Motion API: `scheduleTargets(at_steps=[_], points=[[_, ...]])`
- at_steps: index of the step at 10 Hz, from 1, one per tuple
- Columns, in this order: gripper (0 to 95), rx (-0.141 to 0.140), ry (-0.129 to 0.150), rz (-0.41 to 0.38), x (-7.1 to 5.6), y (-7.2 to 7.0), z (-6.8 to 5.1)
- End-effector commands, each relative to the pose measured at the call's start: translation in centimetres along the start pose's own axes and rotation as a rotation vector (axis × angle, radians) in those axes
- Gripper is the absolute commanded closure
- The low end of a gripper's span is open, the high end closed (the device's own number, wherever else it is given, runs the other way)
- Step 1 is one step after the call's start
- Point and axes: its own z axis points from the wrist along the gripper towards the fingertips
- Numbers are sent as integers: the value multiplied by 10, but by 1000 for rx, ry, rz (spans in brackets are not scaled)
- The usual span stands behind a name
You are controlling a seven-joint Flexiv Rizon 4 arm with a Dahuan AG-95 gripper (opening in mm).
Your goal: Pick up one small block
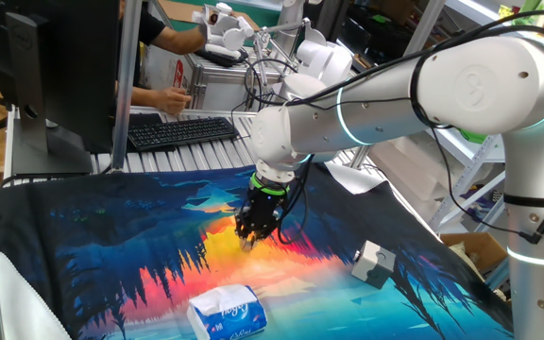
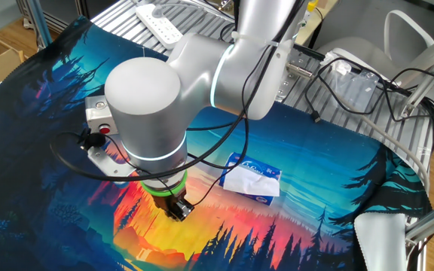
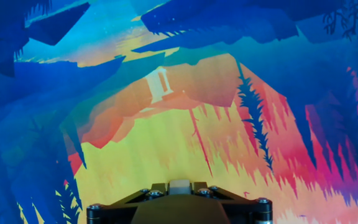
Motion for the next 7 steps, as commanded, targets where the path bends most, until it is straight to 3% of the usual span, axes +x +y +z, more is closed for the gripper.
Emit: scheduleTargets(at_steps=[1,5,7], points=[[950,2,-11,-18,-1,0,0],[950,6,-9,-74,-4,-1,-7],[950,21,-3,-104,-6,1,-12]])
